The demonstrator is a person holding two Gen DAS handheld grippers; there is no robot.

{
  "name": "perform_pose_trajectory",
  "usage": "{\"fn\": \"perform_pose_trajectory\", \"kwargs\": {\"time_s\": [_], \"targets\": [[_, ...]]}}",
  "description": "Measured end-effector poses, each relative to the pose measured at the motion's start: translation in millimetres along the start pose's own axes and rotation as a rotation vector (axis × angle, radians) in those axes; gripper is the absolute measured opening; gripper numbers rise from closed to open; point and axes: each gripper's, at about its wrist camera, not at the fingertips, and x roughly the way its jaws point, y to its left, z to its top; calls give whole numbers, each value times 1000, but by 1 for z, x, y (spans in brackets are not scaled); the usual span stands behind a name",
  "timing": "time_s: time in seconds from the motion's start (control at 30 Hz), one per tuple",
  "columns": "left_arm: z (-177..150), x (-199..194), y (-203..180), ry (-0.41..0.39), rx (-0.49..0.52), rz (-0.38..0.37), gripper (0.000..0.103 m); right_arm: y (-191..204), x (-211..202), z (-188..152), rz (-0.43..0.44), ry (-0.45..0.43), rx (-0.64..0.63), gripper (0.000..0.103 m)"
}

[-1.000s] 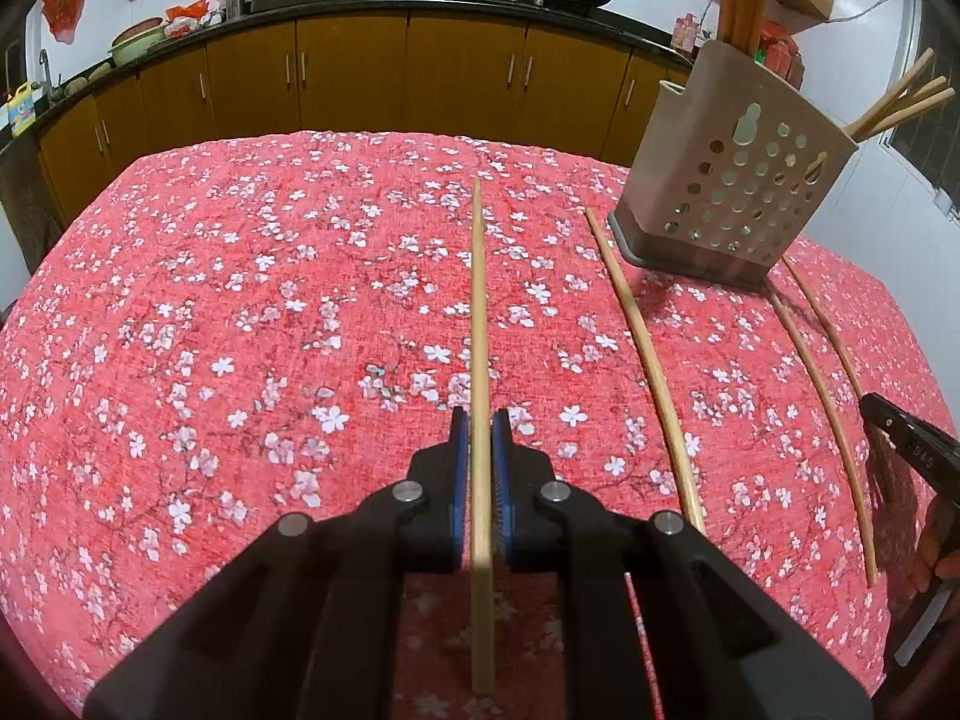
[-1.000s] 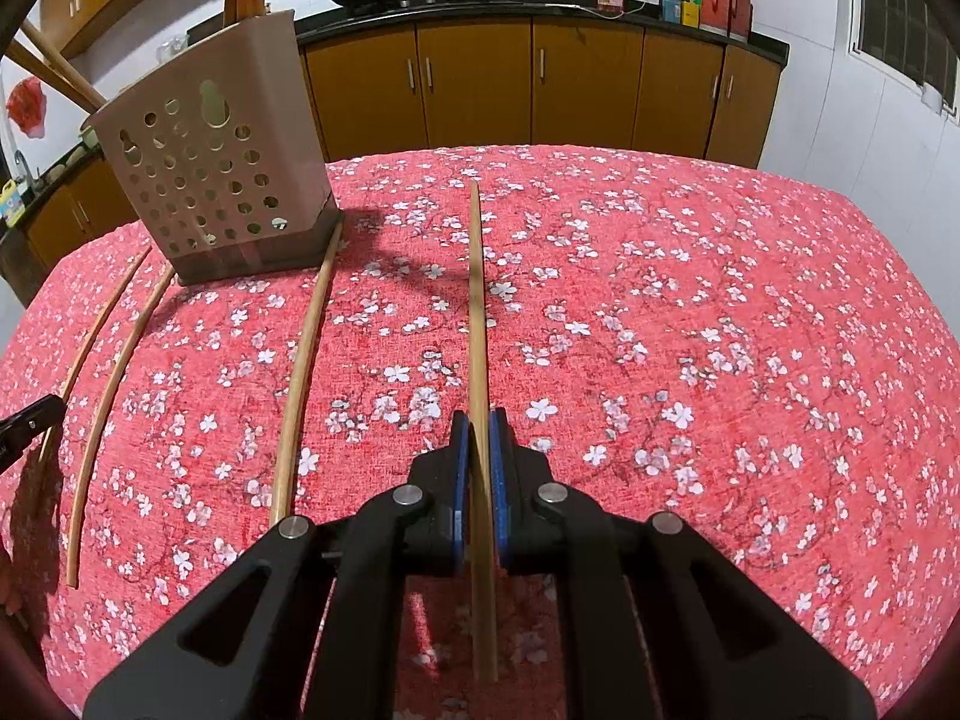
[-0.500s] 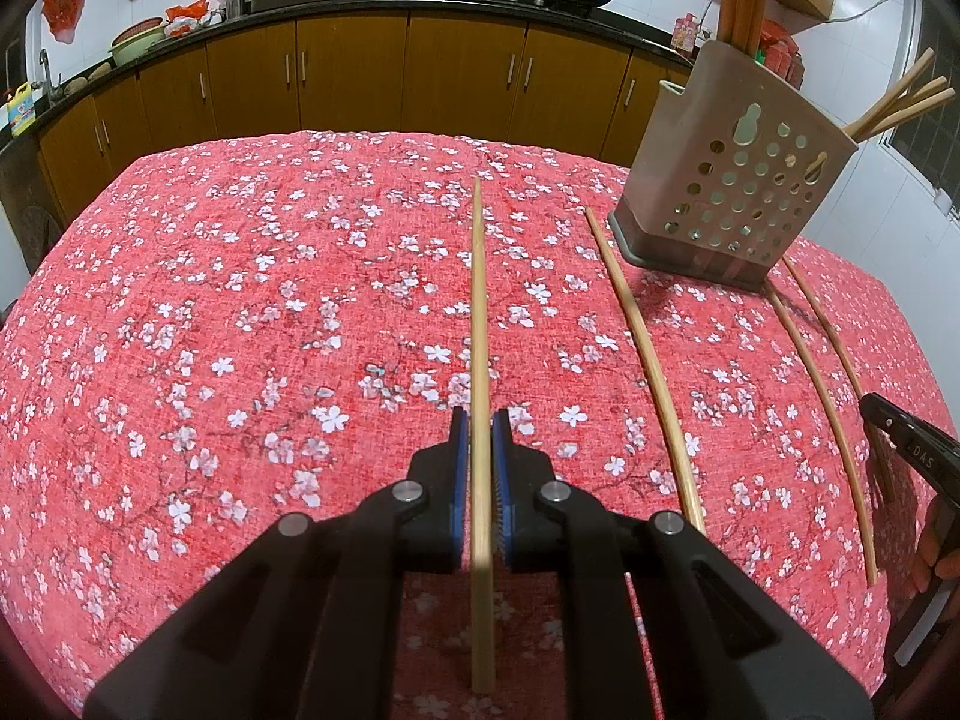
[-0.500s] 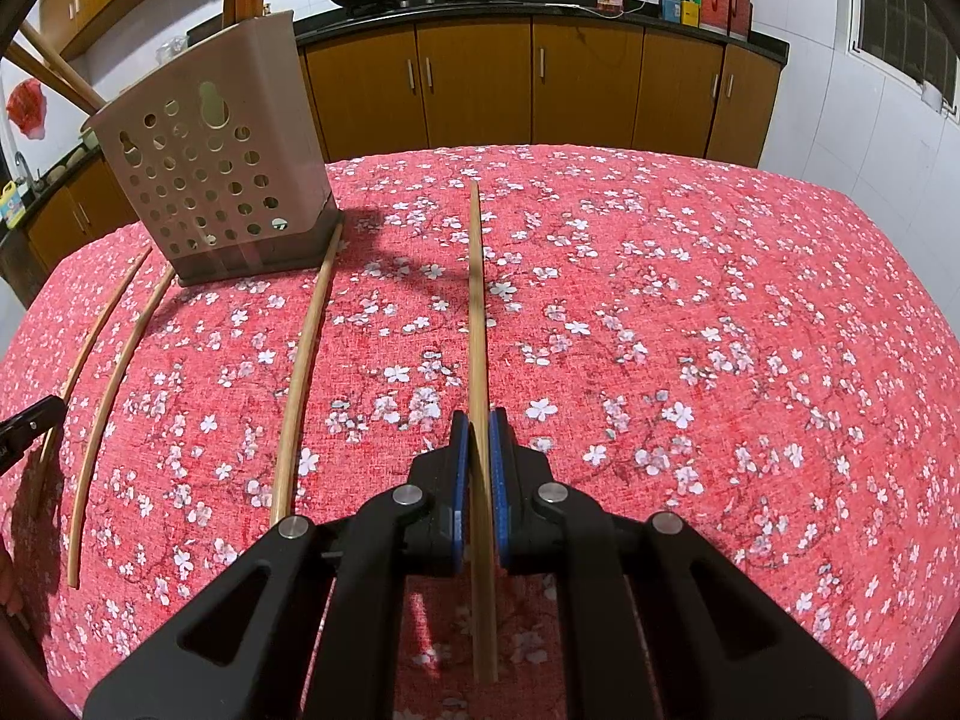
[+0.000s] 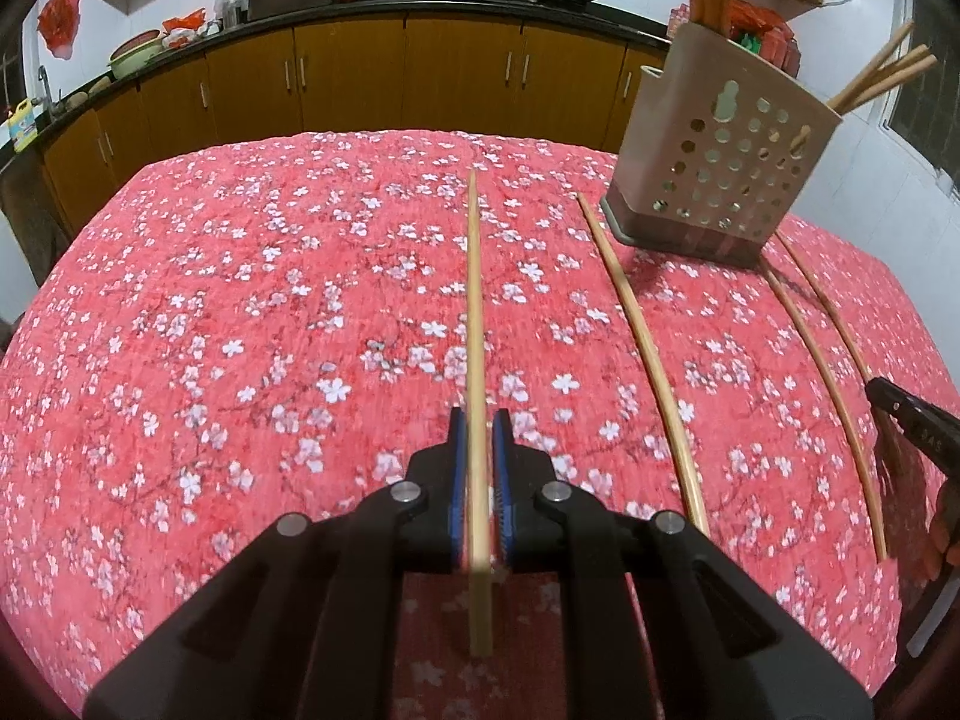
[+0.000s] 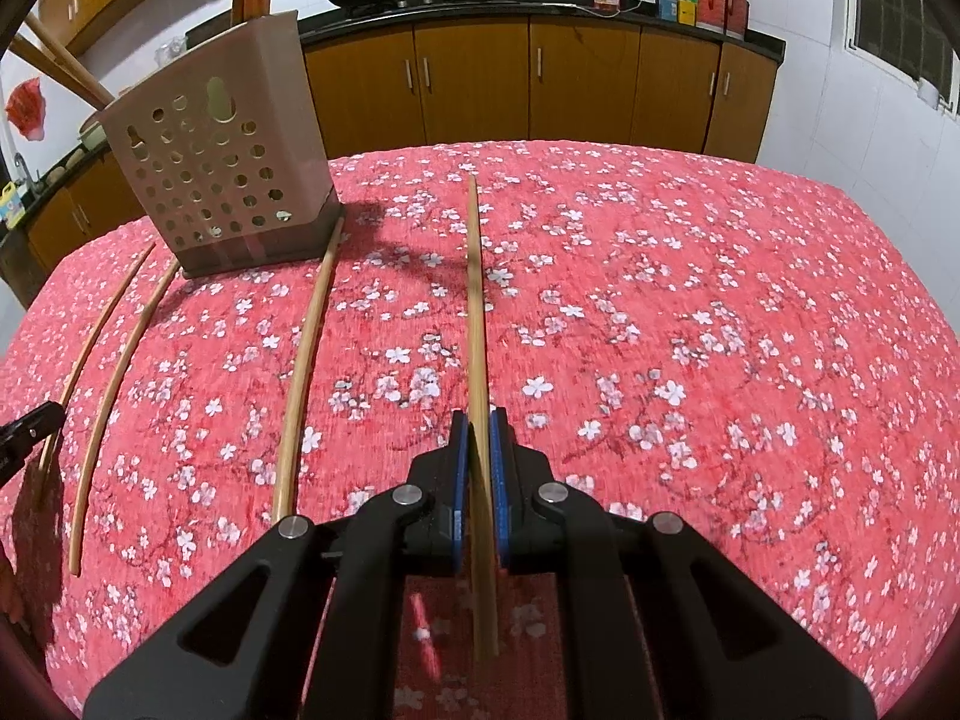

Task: Organize utensils
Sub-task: 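Hold the chopsticks in both grippers and lift them off the cloth, then raise the left gripper's chopstick upright over the holder while the right gripper does the same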

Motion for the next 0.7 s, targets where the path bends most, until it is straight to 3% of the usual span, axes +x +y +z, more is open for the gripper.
{"fn": "perform_pose_trajectory", "kwargs": {"time_s": [0.43,0.7], "targets": [[-2,-1,-11,15,60,29,8,0,-4,0,-8,-4,-22,8],[18,-23,-7,-19,57,-2,8,-8,-47,13,12,-118,-2,8]]}}
